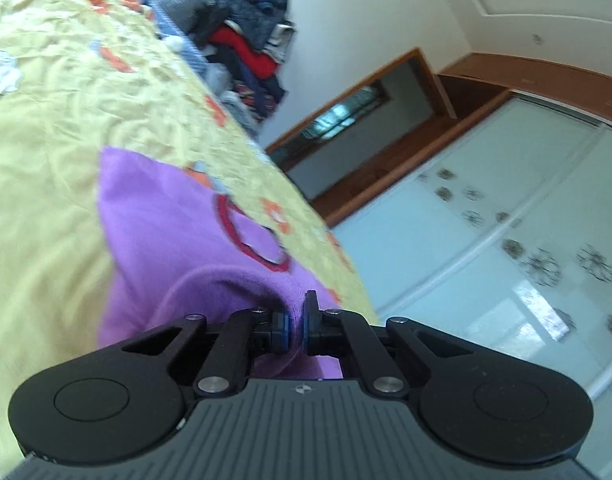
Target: Fold small clothes
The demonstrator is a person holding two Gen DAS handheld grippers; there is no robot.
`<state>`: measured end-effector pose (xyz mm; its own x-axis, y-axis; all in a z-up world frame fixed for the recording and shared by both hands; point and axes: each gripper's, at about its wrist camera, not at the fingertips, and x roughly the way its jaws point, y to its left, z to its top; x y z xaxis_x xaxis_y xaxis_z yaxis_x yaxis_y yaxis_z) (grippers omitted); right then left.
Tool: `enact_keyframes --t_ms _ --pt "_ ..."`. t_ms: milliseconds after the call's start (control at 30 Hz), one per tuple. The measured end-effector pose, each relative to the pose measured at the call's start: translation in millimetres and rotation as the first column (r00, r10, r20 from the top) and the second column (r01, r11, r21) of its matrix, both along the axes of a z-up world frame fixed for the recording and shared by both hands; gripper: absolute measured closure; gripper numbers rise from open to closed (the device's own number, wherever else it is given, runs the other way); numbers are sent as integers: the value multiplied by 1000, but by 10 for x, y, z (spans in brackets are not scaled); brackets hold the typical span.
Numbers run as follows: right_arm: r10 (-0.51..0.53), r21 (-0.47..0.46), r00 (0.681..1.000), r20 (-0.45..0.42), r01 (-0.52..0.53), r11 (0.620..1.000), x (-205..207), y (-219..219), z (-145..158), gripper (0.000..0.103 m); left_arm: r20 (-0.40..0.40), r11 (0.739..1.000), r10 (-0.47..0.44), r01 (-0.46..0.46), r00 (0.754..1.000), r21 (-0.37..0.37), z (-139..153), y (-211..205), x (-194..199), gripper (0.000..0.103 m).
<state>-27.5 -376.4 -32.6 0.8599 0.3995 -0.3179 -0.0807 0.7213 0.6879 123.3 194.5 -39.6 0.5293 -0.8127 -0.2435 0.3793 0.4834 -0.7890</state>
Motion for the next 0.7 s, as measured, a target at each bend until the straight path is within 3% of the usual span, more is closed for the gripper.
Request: enact_keyframes --t_ms 200,267,333,367,433,500,600,700 --pt "-22 -168 989 -145 -3 986 357 -200 -290 97 -101 991 55 -41 993 129 -294 91 179 98" --pt "-8 -203 984 -180 -30 979 409 -179 -401 92 -128 994 46 -34 991 99 -369 192 112 96" --pt "-6 -211 979 -203 -37 977 377 -150 -395 82 -104 995 30 -20 994 98 -327 285 -68 90" --pt "-22 -249 980 -200 -30 968 311 -106 -336 74 -79 993 24 -14 997 117 -286 321 -184 86" --pt "-70 -360 983 -170 4 933 108 37 -182 0 -44 989 -20 26 999 144 -235 373 -423 84" --pt "-100 -441 989 -105 44 896 -155 191 -55 0 -42 977 -66 73 997 200 -234 354 -607 83" --pt "-110 -602 993 -37 66 796 -479 526 52 0 -45 960 -119 126 992 248 -287 244 -736 83" --pt "-8 -670 1000 -3 4 742 -636 873 76 0 -54 954 -160 168 986 248 -369 89 -691 83"
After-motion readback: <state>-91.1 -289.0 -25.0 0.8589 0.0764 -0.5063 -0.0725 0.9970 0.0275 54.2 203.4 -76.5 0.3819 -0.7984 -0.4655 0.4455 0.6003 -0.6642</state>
